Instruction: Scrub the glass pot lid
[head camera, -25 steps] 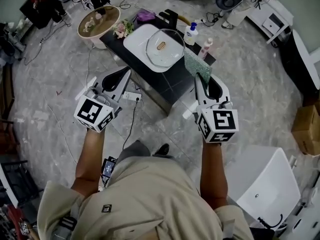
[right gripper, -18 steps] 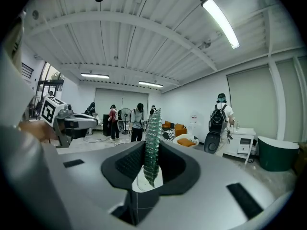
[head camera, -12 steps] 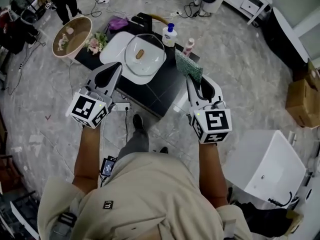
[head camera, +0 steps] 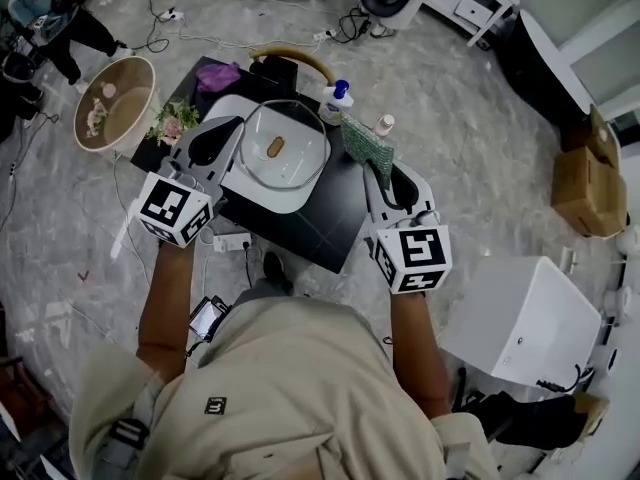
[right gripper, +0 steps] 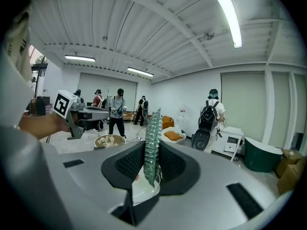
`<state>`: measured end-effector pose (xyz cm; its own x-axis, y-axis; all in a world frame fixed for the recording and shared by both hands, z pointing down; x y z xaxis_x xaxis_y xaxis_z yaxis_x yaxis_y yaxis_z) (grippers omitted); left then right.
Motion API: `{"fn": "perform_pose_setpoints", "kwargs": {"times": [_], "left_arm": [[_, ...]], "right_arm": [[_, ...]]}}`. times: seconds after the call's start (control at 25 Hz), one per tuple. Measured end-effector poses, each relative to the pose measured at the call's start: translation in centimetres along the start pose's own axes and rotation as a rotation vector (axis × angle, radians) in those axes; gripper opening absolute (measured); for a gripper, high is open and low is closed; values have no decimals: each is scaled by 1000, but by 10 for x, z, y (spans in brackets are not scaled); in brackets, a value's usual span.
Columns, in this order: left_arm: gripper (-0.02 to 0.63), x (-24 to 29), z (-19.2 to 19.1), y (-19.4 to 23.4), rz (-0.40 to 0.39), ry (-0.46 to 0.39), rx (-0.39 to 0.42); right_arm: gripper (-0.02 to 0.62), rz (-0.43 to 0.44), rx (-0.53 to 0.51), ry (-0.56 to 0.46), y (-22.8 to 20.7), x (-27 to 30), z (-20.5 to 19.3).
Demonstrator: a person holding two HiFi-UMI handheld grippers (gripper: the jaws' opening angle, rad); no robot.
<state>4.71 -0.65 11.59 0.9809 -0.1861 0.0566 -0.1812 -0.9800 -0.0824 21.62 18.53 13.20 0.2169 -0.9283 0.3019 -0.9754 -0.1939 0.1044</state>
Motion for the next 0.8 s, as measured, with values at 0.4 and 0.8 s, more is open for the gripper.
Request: {"fn": "perform_pose_setpoints", "kwargs": {"times": [0.4, 0.8], "left_arm": [[15, 16, -37, 58, 0, 6, -74], [15, 0, -74, 95, 140, 82, -149]], "right_arm": [[89, -28, -44, 71, 0, 45, 11], [90, 107, -69, 119, -3, 135, 9]]}}
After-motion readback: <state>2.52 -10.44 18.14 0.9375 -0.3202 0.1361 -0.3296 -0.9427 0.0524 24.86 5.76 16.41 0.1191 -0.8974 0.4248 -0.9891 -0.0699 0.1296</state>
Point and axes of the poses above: the fingertips, and each gripper's own axes: x forward along the fingers, y to its left, z out of its top, the point moved 4 cm from there along -x, backward along the fingers, and after that the axes turned 2 degrees about y, right-handed, at the moved point
